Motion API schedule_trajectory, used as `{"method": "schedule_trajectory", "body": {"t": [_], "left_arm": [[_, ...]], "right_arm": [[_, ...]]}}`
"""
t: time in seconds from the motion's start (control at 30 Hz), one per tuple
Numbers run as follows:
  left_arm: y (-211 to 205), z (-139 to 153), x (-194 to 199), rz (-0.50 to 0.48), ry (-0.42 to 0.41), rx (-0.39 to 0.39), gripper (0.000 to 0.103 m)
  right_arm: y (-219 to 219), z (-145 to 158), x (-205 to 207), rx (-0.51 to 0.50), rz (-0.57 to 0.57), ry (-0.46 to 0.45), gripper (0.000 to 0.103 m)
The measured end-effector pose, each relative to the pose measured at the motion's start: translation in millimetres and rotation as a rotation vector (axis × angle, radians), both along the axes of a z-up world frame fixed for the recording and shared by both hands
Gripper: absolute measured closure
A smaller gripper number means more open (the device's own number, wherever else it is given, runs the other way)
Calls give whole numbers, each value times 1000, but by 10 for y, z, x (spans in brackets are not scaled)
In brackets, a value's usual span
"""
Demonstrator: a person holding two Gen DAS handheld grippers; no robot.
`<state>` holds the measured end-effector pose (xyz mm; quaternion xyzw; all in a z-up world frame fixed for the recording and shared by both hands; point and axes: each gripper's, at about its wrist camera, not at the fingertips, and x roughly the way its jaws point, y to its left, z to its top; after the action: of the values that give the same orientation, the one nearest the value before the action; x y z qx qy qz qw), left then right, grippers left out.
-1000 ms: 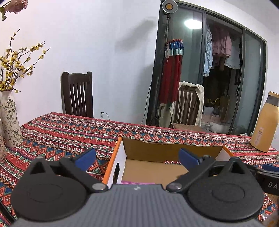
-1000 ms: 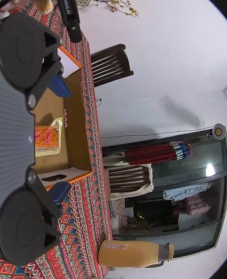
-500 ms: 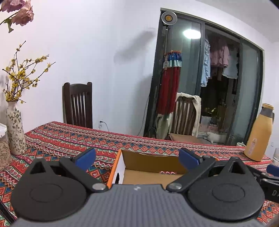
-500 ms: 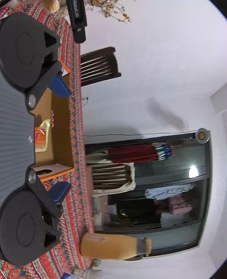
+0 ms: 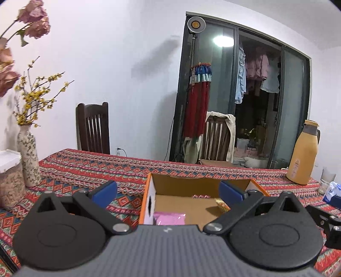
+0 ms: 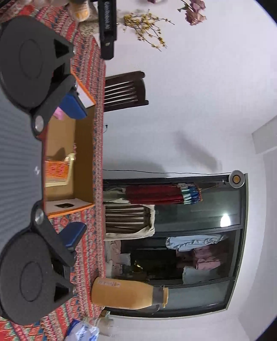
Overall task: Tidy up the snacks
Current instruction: 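Return both tools to the pile and grasp the white-green bar with the right gripper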
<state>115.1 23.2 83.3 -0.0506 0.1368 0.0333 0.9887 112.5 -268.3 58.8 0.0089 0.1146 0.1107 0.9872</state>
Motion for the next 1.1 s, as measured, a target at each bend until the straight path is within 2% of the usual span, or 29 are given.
{"method": "schedule_trajectory", "body": {"t": [0.2, 0.43, 0.63, 0.77, 1.0, 1.1], "left_arm": [[89, -228, -222, 13, 35, 14, 0], [194, -655, -348, 33, 141, 22, 0], [206, -936, -463, 34, 140, 45, 0], [189, -974, -467, 20, 122, 44, 0], [215, -991, -418, 21, 141, 26, 0], [215, -1001, -409, 20, 147, 26, 0]], "right_arm": [[-81, -290, -210, -2, -11, 89, 0], [-181, -660, -371, -4, -29, 204, 0], [-291, -824, -443, 18, -50, 254, 0], [-315, -866, -446, 25, -57, 267, 0], [-306, -918, -358, 34, -63, 296, 0], [-315, -933, -293, 41, -62, 324, 5]]}}
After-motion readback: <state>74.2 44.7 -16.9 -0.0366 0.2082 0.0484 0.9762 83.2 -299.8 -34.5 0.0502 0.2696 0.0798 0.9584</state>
